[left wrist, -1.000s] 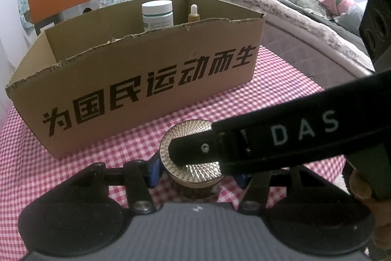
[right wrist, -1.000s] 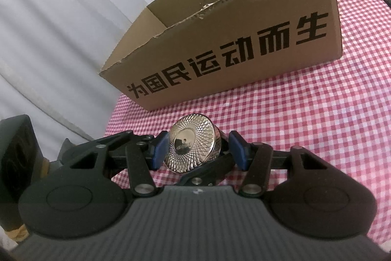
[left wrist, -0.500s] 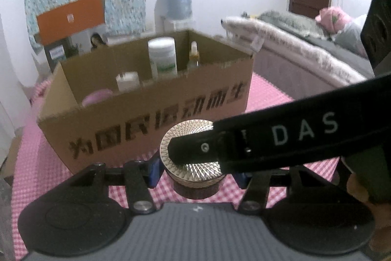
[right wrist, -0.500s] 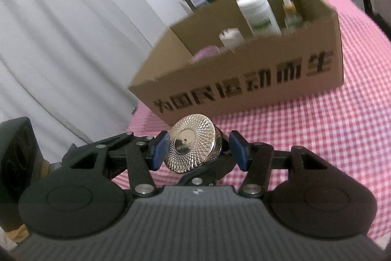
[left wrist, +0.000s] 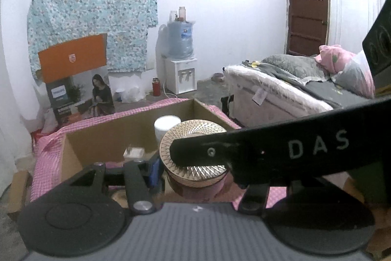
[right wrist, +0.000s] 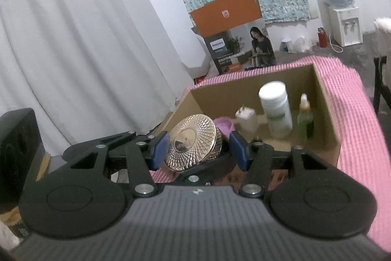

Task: Organize rigid objects
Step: 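Lift the gold round tin with the right gripper over the box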

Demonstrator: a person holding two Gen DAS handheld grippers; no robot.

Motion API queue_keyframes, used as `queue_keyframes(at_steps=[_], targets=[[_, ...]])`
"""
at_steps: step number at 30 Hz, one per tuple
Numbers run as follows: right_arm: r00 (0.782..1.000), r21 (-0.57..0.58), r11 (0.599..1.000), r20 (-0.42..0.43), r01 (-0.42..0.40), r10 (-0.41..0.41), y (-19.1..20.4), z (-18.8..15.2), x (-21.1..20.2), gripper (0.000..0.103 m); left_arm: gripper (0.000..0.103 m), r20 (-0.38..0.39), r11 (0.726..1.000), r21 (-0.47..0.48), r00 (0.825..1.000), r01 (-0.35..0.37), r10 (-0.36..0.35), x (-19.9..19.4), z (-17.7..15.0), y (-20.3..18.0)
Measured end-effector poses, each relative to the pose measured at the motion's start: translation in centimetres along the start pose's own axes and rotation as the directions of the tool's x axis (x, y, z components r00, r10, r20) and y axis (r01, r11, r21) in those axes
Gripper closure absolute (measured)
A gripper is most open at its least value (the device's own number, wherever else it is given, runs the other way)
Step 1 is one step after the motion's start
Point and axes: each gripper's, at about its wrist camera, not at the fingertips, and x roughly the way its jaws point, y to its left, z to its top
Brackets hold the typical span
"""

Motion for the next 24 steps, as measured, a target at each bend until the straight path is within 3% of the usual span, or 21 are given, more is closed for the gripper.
queue_keyframes(at_steps=[7, 15, 21, 24], targets=[[0.987, 0.027, 0.999, -0.156, 0.031, -0.027, -4.9, 4.9, 4.2, 0.046, 0.046, -0.155, 0.994, -0.091, 0.985, 0.064, -0.077, 7.4, 2.4, 1.7], [0.923, 0.054, 0.993, -0.376, 0.105, -0.077, -9.8, 6.0, 10.2, 0.044, 0.046, -0.320, 0.980, -0.182, 0.938, 0.078, -0.134, 13.7, 1.2, 2.7], [0.892, 0.041, 0.992, -0.442, 0.121, -0.091, -10.9, 5.5, 12.3, 0.045, 0.046, -0.370, 0.960, -0.264, 0.910, 0.092, -0.189, 15.9, 0.6, 3.3], [0.885, 0.011, 0.991, -0.452, 0.133, -0.114, -10.8, 5.8, 13.0, 0.046, 0.046, -0.379, 0.960, -0.268, 0.907, 0.080, -0.181, 16.4, 0.4, 3.2]])
